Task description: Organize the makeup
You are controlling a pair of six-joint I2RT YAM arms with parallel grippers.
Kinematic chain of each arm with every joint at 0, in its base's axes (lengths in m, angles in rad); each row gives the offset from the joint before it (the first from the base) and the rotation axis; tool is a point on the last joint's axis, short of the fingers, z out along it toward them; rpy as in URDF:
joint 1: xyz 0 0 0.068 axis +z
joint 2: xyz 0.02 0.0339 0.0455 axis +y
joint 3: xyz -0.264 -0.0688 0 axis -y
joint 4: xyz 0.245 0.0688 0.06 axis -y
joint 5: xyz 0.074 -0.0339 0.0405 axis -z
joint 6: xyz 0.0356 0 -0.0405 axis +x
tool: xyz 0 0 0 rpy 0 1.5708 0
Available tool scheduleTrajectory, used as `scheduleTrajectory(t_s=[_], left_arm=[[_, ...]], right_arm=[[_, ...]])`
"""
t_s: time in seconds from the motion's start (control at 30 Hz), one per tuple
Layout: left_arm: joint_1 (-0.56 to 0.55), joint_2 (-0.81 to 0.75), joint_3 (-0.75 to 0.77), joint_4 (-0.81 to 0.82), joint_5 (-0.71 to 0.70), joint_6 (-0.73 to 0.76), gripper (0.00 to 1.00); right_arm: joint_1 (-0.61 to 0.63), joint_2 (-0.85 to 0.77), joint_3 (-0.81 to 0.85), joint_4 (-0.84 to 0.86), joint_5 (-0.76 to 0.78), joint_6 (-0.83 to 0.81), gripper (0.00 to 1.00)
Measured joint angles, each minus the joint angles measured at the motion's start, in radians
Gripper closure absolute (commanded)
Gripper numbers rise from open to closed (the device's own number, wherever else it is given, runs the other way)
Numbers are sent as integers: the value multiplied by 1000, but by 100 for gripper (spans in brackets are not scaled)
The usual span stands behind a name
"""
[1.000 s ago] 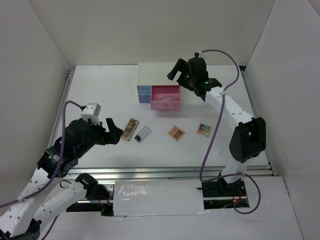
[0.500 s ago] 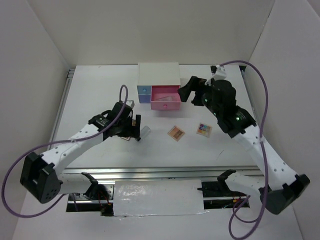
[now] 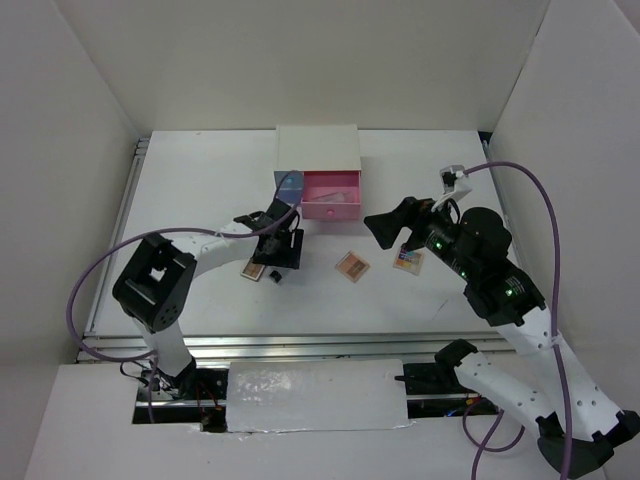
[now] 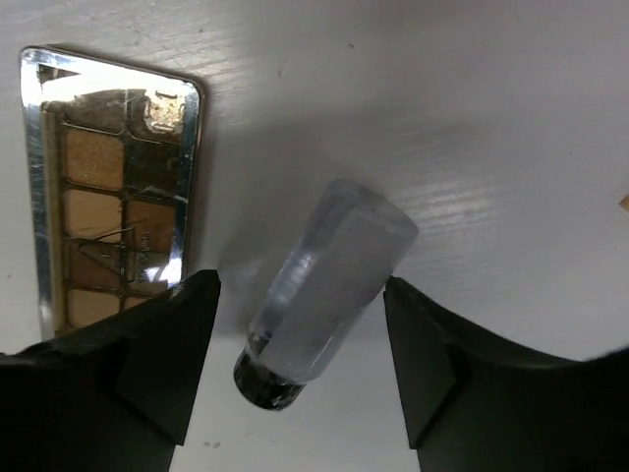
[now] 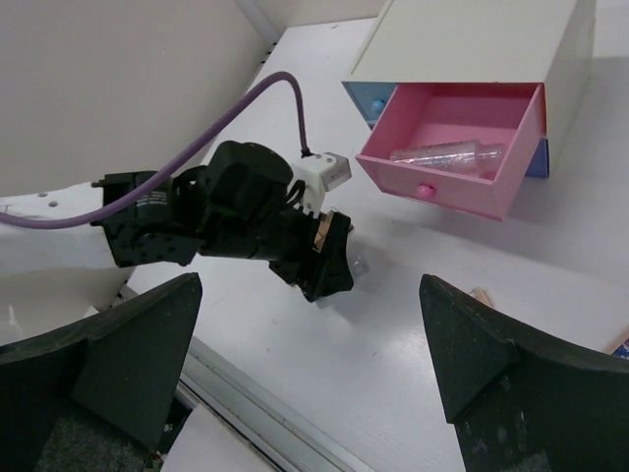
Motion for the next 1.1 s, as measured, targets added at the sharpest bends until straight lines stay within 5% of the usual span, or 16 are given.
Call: scheduleTrajectory(t_s=[0.13, 0.2, 0.3, 0.6, 0.77, 1.1], left_arm=[[-26, 14, -4, 19, -3, -3, 51], [-49, 16, -1, 27, -3, -3, 80], [-81, 27, 15, 30, -14, -3, 96], [-167, -164, 4, -32, -36, 16, 100], [-211, -298, 163, -60, -9, 145, 100], [-189, -29, 636, -108, -42, 646, 100]], right_arm=[[0, -29, -3, -2, -4, -3, 0], [0, -43, -3, -2, -4, -3, 0], [0, -59, -3, -2, -3, -3, 0], [0, -96, -2, -26, 37, -19, 0], [0, -100, 14, -32, 62, -37, 0], [0, -34, 19, 2, 58, -67, 0]])
